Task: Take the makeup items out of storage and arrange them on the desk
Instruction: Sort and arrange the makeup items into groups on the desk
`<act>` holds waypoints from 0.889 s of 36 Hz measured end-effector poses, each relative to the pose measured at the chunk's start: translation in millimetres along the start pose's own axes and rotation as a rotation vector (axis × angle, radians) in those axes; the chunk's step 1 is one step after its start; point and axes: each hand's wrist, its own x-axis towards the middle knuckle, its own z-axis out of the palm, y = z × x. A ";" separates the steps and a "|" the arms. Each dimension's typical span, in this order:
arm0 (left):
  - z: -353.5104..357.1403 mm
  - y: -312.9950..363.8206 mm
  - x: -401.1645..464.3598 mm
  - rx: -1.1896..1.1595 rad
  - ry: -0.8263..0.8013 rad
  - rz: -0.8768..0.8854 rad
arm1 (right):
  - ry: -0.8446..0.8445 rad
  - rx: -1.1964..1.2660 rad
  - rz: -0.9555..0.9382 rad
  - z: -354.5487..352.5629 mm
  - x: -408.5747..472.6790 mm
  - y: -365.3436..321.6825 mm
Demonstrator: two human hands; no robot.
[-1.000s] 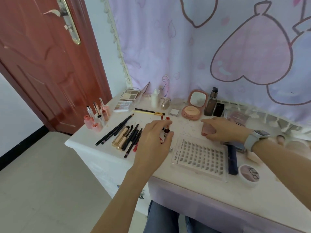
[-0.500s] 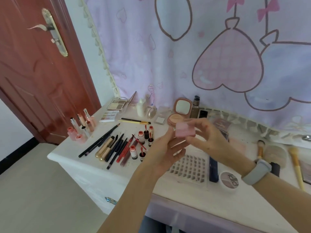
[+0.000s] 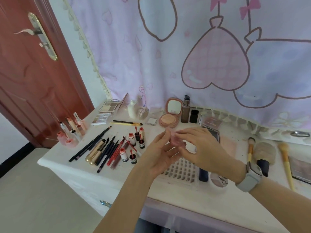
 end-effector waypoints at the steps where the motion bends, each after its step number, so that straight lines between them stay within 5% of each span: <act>1: 0.4 -0.4 0.6 0.001 0.003 0.009 | -0.029 -0.013 0.006 -0.8 0.9 0.6; 18: 3.8 -3.2 7.7 0.025 0.052 0.018 | -0.178 -0.046 0.012 -4.1 5.7 5.7; 32: -1.4 10.1 11.7 -0.002 0.184 -0.166 | -0.088 0.232 0.348 -5.9 18.7 22.8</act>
